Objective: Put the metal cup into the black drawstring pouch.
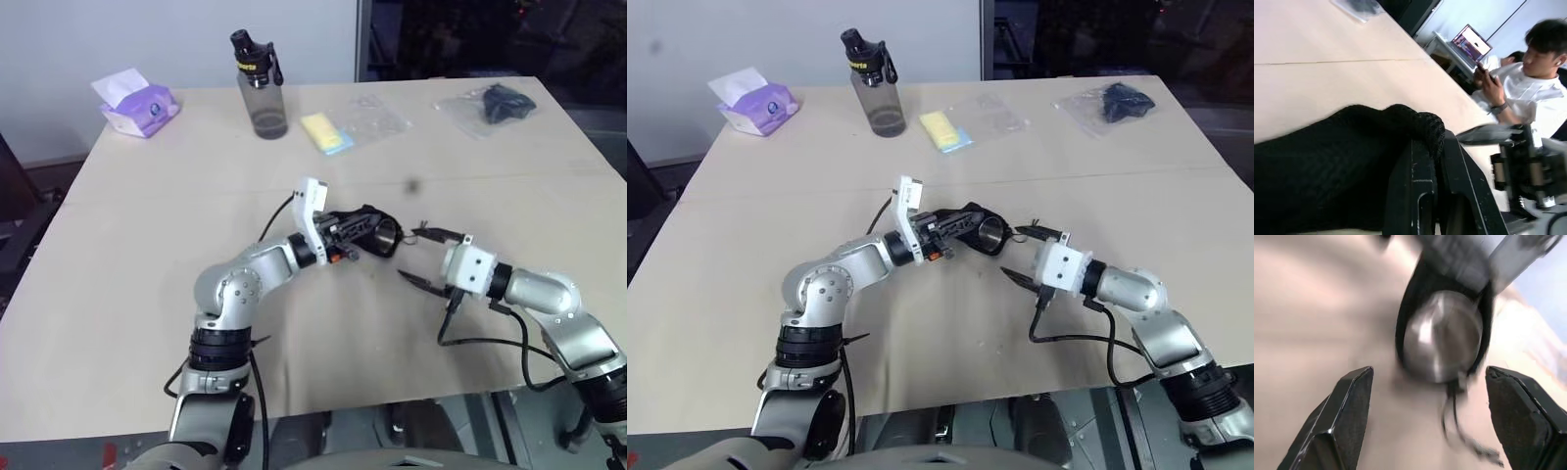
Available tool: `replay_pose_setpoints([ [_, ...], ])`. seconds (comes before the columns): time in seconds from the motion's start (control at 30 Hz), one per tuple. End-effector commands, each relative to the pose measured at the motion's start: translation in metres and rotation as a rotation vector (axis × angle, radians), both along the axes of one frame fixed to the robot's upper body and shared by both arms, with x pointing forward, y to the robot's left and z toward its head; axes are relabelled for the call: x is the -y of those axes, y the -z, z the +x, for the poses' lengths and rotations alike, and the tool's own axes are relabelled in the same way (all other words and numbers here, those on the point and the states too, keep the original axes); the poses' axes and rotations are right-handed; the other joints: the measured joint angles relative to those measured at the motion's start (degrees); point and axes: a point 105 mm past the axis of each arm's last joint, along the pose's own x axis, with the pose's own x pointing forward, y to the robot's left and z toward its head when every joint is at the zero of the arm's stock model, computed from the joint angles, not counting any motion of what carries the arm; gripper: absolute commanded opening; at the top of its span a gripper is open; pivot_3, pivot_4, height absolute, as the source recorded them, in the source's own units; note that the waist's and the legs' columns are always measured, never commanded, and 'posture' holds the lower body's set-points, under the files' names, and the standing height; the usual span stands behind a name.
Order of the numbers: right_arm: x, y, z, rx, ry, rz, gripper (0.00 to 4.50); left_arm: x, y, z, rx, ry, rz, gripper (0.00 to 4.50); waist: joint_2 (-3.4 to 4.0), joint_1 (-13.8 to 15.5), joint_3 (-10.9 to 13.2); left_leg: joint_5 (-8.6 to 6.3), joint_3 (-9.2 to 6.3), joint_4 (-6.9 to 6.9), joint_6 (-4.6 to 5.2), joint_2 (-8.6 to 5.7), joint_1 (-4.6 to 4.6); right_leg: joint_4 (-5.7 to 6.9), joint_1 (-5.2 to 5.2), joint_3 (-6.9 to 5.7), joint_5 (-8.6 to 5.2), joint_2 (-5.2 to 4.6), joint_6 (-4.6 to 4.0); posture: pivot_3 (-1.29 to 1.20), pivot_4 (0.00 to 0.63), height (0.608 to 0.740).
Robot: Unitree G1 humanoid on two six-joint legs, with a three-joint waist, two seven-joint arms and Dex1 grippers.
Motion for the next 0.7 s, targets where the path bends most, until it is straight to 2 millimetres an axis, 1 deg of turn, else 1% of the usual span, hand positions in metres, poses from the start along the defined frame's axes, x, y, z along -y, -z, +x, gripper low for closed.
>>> replay_pose_setpoints([
  [0.03,0.023,0.006,0.011,0.006,0.100,-0.082,3.70,-0.001,-0.014,-0.002,0.043,0.020,-0.037,0.00,0.00,-0.01,0.00,0.00,0.03,0.02,0.00,-0.02,0.00,-0.01,0.03,0.02,0.00,0.00,0.00,0.00,0.150,0.740],
  [0.2,0.024,0.033,0.032,-0.037,0.169,-0.133,3.70,-0.002,-0.004,-0.007,0.046,0.046,0.008,0.00,-0.01,-0.25,0.00,0.00,0.12,0.02,0.00,-0.05,0.02,0.00,0.05,0.04,0.00,0.03,-0.01,0.00,0.150,0.740],
  [0.27,0.019,0.041,0.043,-0.077,0.197,-0.063,3.70,-0.002,-0.002,-0.006,0.040,0.042,0.016,0.00,0.00,-0.33,0.00,0.00,0.14,-0.01,0.00,-0.01,0.05,0.02,0.04,0.07,0.00,0.09,-0.01,0.00,0.150,0.740],
  [0.37,0.007,0.054,0.051,-0.102,0.192,-0.038,3.70,-0.002,-0.005,-0.005,0.039,0.039,0.010,0.00,0.01,-0.21,0.01,0.00,0.08,-0.03,-0.01,0.05,0.05,0.03,0.03,0.04,0.00,0.17,-0.03,0.00,0.150,0.740],
  [0.5,0.001,0.071,0.064,-0.108,0.225,-0.042,3.70,-0.003,-0.005,-0.006,0.037,0.035,0.014,0.00,-0.01,-0.32,0.00,0.01,0.09,-0.04,-0.01,0.04,0.06,0.00,0.05,0.07,0.01,0.15,-0.03,0.00,0.150,0.740],
  [0.57,-0.003,0.074,0.071,-0.100,0.247,-0.021,3.70,-0.005,-0.003,-0.006,0.031,0.031,0.023,0.00,-0.03,-0.37,-0.01,0.01,0.10,-0.02,-0.01,0.03,0.14,0.01,0.08,0.18,0.01,0.14,-0.02,0.00,0.150,0.740],
  [0.63,-0.002,0.074,0.080,-0.094,0.294,0.021,3.70,-0.005,-0.003,-0.007,0.031,0.032,0.029,0.00,-0.05,-0.42,-0.03,0.01,0.11,0.00,-0.02,0.03,0.23,0.03,0.15,0.18,0.02,0.16,-0.03,0.00,0.150,0.740],
  [0.7,-0.001,0.077,0.084,-0.095,0.318,0.032,3.70,-0.005,-0.003,-0.008,0.030,0.034,0.031,0.00,-0.04,-0.43,-0.03,0.04,0.11,0.00,-0.06,0.03,0.31,0.07,0.18,0.20,0.03,0.17,-0.04,0.00,0.150,0.740],
])
